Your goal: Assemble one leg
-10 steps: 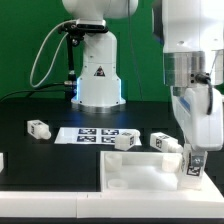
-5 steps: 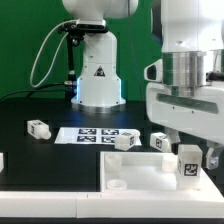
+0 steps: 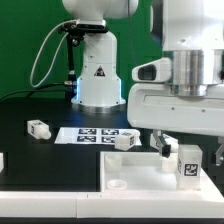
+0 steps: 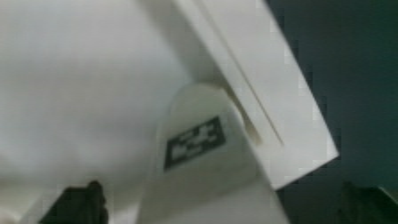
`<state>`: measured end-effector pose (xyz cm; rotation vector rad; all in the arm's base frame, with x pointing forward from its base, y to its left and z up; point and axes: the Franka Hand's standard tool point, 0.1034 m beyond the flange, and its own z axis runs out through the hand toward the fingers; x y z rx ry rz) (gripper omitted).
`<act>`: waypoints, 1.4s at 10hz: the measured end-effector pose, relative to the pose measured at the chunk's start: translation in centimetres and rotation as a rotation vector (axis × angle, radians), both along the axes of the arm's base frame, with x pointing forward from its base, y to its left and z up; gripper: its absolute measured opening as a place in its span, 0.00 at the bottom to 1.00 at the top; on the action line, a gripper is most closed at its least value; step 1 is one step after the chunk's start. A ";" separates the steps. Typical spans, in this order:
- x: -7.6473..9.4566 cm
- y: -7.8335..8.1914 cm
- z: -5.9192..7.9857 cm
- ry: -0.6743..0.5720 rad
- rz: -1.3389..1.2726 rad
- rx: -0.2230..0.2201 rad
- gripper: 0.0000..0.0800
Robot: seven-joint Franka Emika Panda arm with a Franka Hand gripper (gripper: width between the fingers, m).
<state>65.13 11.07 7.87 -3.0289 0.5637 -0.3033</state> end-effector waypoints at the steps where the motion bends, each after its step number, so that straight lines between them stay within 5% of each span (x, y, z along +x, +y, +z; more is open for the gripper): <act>1: -0.1 0.0 -0.2 -0.063 0.022 -0.011 0.81; 2: -0.5 0.0 -0.5 -0.035 -0.020 -0.001 0.81; 5: -0.5 -0.2 -0.6 -0.036 -0.144 0.024 0.36; 9: -0.6 -1.0 -0.7 -0.010 -0.520 0.095 0.36; 14: -1.1 -1.0 -0.7 0.140 -1.276 0.271 0.36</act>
Offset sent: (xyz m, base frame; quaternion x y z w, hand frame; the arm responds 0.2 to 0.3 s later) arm 0.0000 0.0000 0.0000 0.0000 0.0000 0.0650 0.9979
